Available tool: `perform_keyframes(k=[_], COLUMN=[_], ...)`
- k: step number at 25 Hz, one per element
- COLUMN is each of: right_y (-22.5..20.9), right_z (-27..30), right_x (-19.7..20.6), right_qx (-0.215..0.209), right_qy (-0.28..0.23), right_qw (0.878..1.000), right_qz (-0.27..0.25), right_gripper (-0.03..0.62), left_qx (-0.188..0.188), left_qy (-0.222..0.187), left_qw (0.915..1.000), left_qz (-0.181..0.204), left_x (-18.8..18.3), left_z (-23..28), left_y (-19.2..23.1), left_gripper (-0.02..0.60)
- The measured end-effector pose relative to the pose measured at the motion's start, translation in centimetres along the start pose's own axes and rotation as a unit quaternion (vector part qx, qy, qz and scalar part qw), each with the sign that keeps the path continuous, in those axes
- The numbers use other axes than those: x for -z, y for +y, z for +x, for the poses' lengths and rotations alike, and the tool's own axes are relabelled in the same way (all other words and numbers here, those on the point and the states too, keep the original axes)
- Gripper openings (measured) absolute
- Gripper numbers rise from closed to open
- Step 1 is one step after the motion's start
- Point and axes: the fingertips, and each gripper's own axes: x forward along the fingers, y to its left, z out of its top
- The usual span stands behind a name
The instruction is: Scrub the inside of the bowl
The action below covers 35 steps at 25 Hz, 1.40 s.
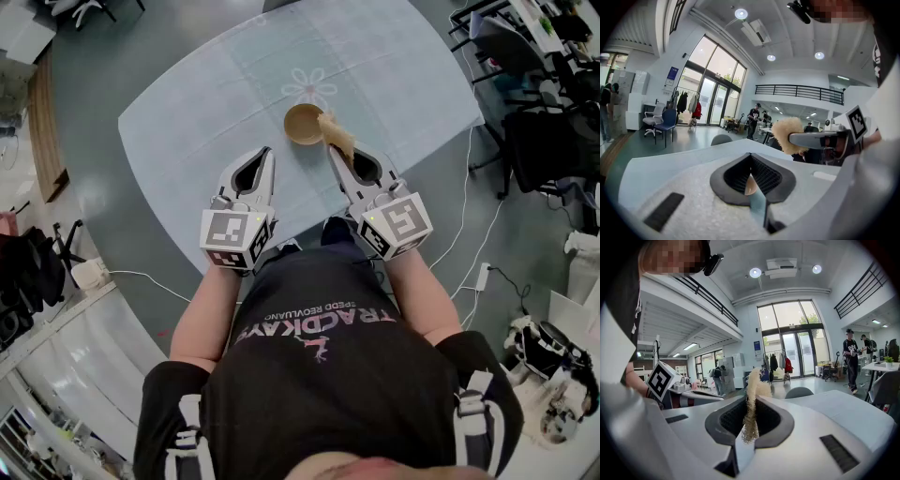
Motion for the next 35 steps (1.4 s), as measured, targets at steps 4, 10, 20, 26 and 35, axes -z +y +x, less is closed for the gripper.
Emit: perform_keyframes(k=[4,10,20,26,35], right_y=[-0.4,-0.3,-1.4,-2.9,-7.2], right_z=[-0.2,-0.9,-1.8,-0.5,3.2], right_x=[0.1,0.3,0.4,0.9,3.2], right_qx=[0.001,0.006,0.001,-0.021,-0.066], right_qy=[0.000,-0.002,0.000,0.019,0.060], right_qw=[1.000,1.000,1.000,1.000,0.996], right_qz=[0.000,0.002,0.002,-0.006,-0.017], right_gripper=[0.032,0.032,0.032,0.032,0.032], left_qx=[0.000,0.004,0.010,-0.016,-0.072], left_qy=[0.000,0.001,0.016,0.035,0.088], left_qw=[1.0000,1.0000,0.9998,0.9988,0.9896], left_qz=[-0.001,0.000,-0.007,-0.029,-0.088], left_x=[0.1,0.3,1.5,3.0,7.2], left_z=[0.4,0.2,1.4,3.5,8.2], left_y=[-0.2,-0.7,-1.8,-0.5,2.1], left_gripper=[0.017,0.015,0.017,0.017,0.017])
